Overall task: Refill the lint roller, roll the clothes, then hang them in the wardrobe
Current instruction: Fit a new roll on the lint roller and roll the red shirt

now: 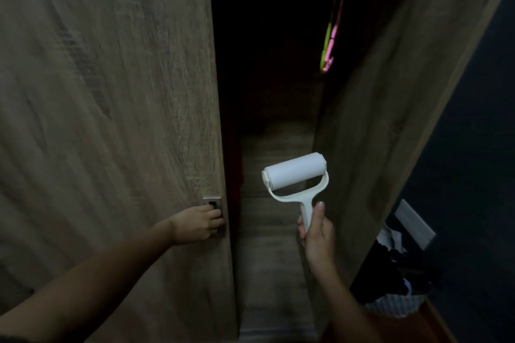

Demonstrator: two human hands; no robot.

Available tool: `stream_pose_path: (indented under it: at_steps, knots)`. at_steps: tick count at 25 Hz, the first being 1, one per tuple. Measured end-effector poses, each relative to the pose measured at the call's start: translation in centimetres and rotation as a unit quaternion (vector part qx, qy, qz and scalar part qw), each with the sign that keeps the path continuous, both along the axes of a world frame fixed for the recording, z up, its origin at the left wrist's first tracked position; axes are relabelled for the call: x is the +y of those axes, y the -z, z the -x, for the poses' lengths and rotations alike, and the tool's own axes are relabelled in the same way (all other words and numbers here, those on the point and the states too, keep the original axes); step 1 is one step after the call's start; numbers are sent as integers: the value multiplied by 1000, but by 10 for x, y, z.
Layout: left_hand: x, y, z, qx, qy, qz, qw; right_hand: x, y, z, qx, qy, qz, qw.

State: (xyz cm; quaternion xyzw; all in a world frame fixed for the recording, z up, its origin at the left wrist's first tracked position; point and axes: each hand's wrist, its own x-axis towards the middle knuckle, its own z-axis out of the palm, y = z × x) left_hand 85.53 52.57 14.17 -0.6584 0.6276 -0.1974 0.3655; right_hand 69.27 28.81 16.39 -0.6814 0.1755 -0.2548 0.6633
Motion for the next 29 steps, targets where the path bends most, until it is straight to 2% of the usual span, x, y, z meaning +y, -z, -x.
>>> stream_pose_path:
  at_steps: [9, 24, 27, 29]
  knots:
    - [113, 5, -6, 3, -167, 23, 986, 50, 1, -25, 4, -41, 13, 999]
    - [169, 9, -11, 12, -232, 75, 970, 81, -5, -47, -1, -51, 22, 998]
    - [162, 1, -5, 41, -254, 80, 963, 84, -10, -47, 2, -56, 22, 998]
    - [157, -6, 3, 78, -232, 138, 960, 86, -14, -46, 1, -58, 23, 998]
